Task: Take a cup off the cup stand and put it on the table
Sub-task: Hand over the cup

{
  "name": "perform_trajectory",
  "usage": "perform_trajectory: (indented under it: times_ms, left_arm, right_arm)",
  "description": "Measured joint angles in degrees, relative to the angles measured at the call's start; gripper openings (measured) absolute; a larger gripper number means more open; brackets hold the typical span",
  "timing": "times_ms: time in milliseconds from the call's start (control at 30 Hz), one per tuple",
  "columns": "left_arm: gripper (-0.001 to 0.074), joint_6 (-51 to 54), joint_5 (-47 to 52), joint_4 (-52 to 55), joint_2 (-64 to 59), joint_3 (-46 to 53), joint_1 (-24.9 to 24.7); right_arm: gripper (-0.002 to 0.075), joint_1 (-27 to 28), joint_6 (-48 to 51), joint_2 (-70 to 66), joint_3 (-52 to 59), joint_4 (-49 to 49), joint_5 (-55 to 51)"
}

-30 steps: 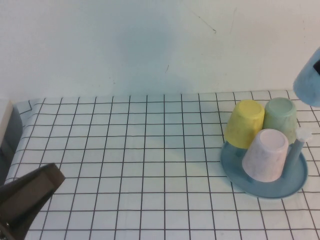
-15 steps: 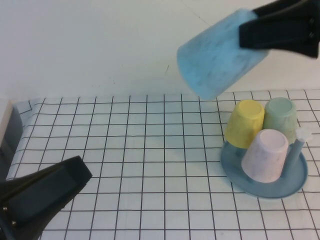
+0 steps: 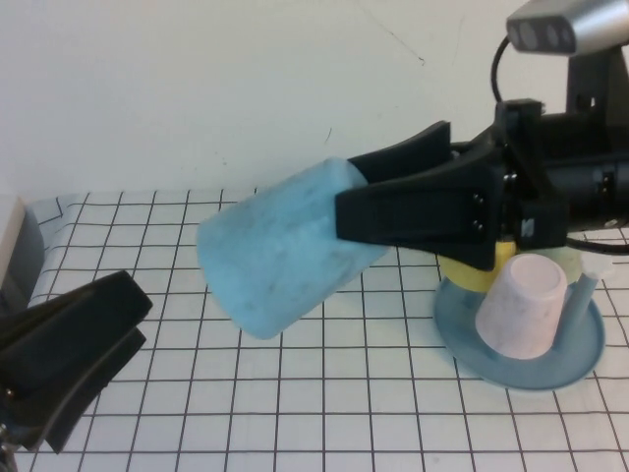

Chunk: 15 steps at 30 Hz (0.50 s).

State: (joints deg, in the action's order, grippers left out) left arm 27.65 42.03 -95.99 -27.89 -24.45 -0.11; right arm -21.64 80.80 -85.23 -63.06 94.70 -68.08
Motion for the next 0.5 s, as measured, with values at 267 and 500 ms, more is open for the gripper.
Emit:
perform_trajectory:
  times_ms: [267, 500]
  left_arm:
    - [0.066, 0.0, 0.39, 0.0, 0.0, 0.0, 0.0]
    - [0.0619, -0.03, 4.06, 0.0, 0.0, 0.0, 0.0]
  right_arm:
    - [0.0558, -9.43, 3.41, -0.09, 0.0, 0.47, 7.4]
    - [0.0558, -12.57, 3.76, -0.09, 0.0, 0.72, 9.72]
